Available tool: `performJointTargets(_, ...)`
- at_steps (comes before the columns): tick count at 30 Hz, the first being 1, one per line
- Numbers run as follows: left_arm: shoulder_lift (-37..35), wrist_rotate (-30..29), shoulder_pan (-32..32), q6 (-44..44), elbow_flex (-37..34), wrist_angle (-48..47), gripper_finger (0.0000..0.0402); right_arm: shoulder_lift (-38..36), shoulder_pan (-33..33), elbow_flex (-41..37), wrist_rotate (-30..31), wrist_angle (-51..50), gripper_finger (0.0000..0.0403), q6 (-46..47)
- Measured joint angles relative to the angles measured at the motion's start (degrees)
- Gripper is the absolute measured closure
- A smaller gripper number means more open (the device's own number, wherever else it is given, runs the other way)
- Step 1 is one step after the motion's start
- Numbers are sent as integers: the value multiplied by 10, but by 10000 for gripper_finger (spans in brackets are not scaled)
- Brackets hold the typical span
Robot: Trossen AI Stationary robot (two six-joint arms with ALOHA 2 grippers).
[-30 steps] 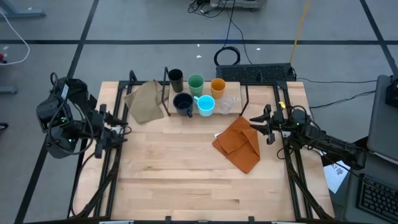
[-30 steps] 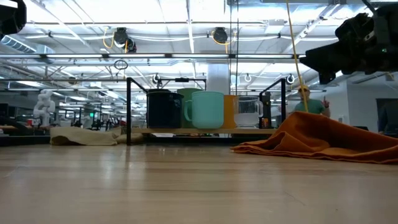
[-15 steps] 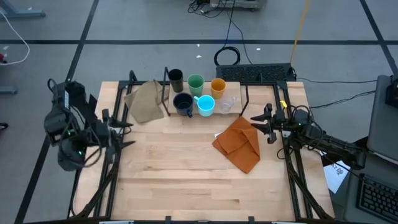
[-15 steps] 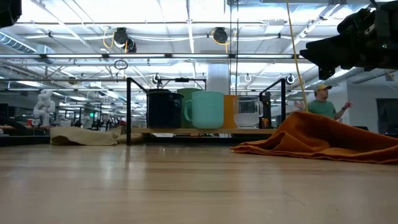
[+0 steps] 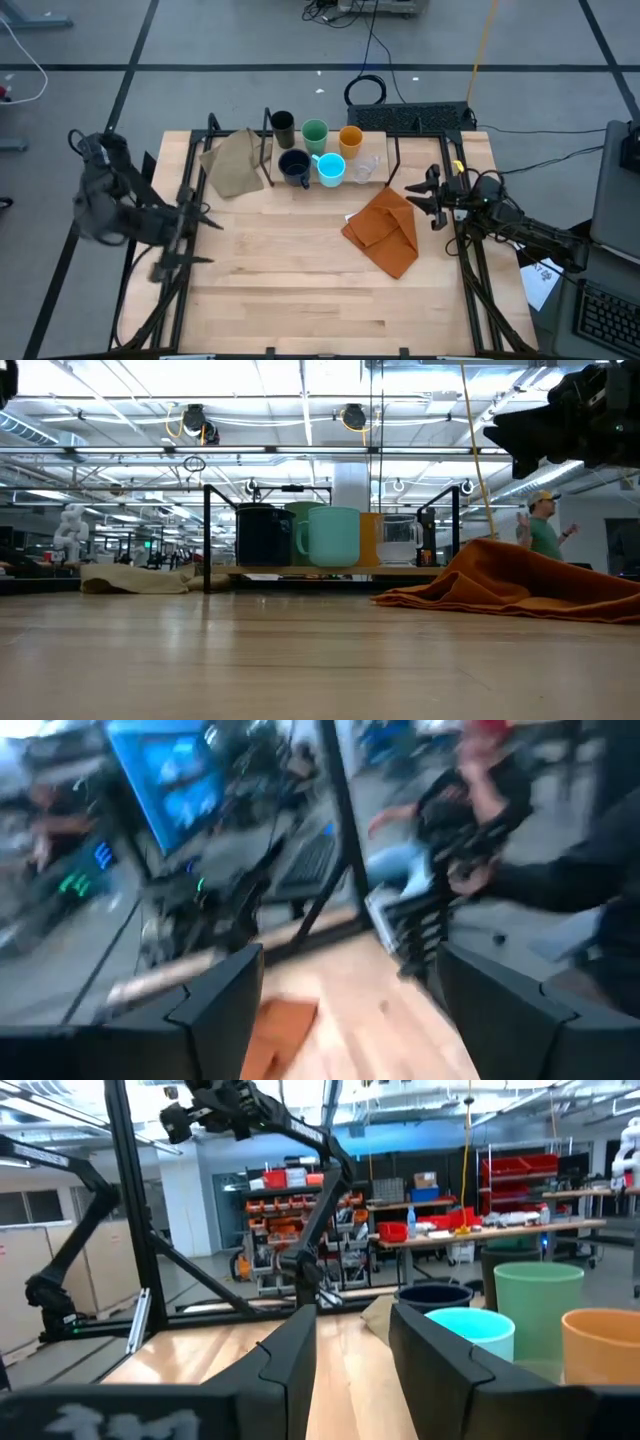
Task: Stack small to large cups/mugs on shelf
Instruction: Return to Home Position
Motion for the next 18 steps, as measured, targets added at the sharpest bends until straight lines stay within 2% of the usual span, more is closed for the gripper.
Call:
performJointTargets(2, -17, 29, 24, 32, 1, 4, 103, 0, 0, 0, 0, 8, 282, 0)
performJointTargets(8, -100, 2, 63, 23, 0, -109, 103, 0, 0, 0, 0, 31, 282, 13)
performJointTargets(11, -156, -20, 71, -5, 1, -151, 103, 0, 0, 0, 0, 39, 282, 32)
performJointTargets(14, -219, -16, 71, -46, -5, -190, 103, 0, 0, 0, 0, 39, 282, 40)
performJointTargets(18, -306, -25, 71, -90, -48, -200, 103, 0, 0, 0, 0, 39, 282, 41)
